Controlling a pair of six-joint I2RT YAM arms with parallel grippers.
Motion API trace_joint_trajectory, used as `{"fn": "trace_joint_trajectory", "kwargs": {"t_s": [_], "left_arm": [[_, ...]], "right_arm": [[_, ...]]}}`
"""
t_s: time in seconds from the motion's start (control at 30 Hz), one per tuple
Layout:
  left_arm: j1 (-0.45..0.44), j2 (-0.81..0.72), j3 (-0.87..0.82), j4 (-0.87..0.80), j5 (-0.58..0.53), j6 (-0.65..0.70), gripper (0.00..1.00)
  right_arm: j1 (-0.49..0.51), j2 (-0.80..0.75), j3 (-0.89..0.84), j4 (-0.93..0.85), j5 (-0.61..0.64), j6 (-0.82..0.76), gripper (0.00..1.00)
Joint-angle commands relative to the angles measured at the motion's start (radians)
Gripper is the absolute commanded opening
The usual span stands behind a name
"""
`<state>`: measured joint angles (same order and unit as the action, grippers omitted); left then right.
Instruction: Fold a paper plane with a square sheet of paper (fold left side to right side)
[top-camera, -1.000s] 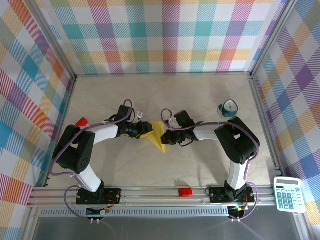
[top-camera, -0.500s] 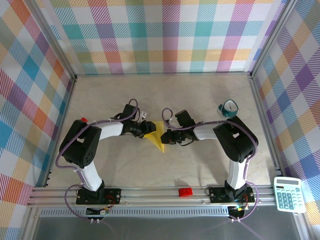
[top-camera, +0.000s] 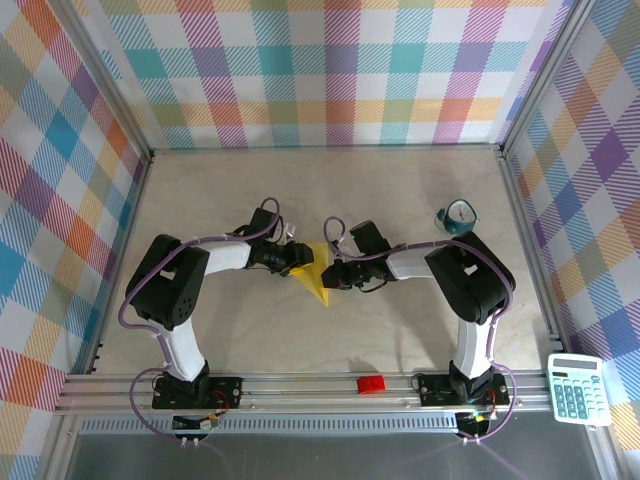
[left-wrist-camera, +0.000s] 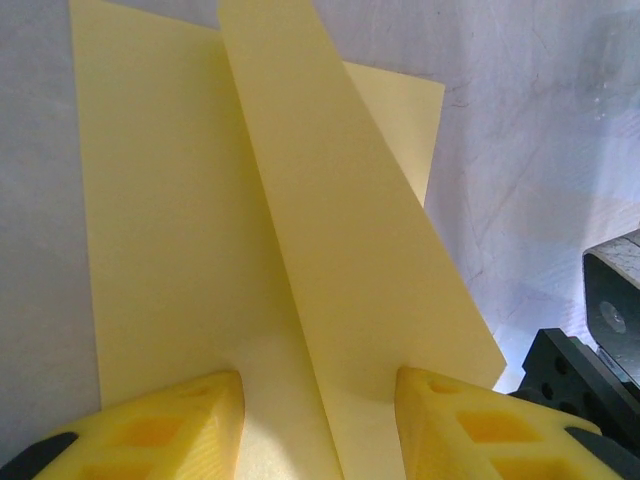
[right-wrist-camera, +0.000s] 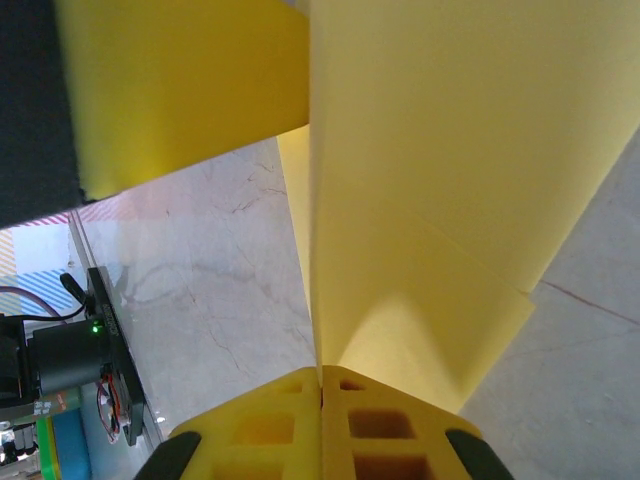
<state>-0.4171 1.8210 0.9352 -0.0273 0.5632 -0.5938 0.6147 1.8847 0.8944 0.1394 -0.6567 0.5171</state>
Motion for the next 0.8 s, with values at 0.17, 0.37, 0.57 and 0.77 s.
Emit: {"fn": "trace_joint_trajectory", "kwargs": {"t_s": [0.17,0.37,0.57,0.77], "left_arm": [[-0.017,0.031,0.019,-0.09,-0.057,0.028,0.45],[-0.02,0.032,0.013,-0.091,-0.066,0.029,0.44],[-0.021,0.026,0.011,-0.091,-0.07,0.028,0.44],[-0.02,0.021,0.008,-0.091,-0.074,0.028,0.44]], "right_arm": [[-0.019,-0.047,-0.013,0.019,-0.034,0.016,0.16],[-0.055,-0.091,-0.012,-0.018,-0.031,0.003,0.34],[-0.064,-0.058,0.034,-0.046,-0.021,-0.004,0.39],[-0.055,-0.012,0.077,-0.043,-0.028,0.001,0.39]]}}
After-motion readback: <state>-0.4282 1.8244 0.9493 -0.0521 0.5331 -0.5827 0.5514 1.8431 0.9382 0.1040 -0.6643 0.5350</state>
